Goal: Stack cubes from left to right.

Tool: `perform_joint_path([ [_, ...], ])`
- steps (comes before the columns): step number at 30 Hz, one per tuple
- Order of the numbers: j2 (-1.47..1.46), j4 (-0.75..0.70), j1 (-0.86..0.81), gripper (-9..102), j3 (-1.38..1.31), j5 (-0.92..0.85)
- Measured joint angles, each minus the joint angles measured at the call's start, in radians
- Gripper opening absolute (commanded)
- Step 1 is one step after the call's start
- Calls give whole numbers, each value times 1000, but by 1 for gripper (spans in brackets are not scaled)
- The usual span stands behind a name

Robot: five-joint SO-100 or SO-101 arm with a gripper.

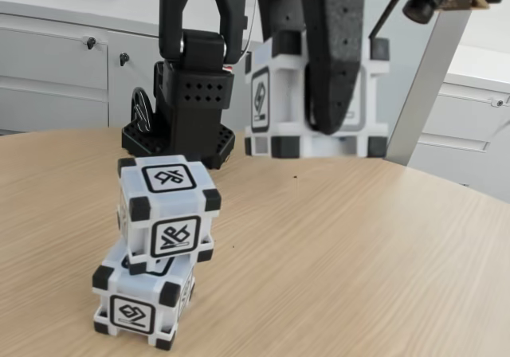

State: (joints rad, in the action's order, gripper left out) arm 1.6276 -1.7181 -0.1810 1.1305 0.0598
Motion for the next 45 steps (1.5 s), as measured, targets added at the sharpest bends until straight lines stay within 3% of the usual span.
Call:
perform_joint_path([
  [17,8,0,-236,18,-2,-158],
  [35,14,0,-250,17,206,-258],
  [45,219,0,-250,18,207,-245],
])
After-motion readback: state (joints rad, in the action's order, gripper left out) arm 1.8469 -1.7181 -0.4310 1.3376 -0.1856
